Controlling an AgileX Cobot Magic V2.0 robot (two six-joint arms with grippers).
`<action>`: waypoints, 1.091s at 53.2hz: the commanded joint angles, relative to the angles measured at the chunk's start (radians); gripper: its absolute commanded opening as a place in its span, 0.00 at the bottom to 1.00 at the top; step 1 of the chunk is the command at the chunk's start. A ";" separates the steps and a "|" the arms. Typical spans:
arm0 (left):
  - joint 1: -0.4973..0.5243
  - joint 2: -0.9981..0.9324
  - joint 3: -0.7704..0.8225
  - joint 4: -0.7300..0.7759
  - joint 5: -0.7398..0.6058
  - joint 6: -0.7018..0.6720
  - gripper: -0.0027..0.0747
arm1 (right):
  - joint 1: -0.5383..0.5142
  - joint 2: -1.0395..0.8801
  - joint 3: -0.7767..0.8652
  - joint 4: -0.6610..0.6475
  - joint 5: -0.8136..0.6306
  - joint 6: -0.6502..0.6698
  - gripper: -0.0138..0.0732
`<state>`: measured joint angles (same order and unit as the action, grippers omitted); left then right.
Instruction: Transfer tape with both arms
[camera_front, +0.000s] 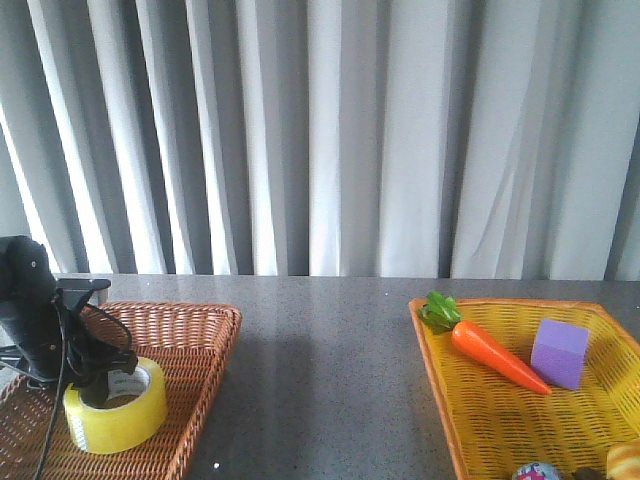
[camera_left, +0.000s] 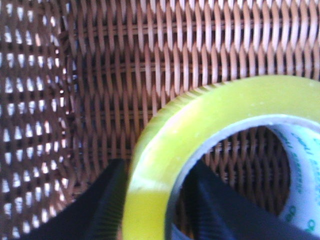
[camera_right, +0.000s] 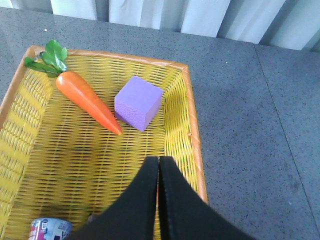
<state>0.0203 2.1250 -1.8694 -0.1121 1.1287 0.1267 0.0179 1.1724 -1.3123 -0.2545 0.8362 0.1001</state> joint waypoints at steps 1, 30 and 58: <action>0.007 -0.059 -0.030 -0.055 -0.007 -0.002 0.59 | -0.007 -0.022 -0.025 -0.018 -0.056 0.000 0.15; 0.121 -0.395 -0.081 -0.372 -0.064 -0.002 0.55 | -0.007 -0.022 -0.025 -0.018 -0.056 0.000 0.15; 0.120 -0.811 -0.092 -0.416 -0.089 0.035 0.03 | -0.007 -0.022 -0.025 -0.018 -0.056 0.000 0.15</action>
<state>0.1433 1.3745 -1.9342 -0.4827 1.0993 0.1812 0.0179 1.1724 -1.3123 -0.2545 0.8362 0.1001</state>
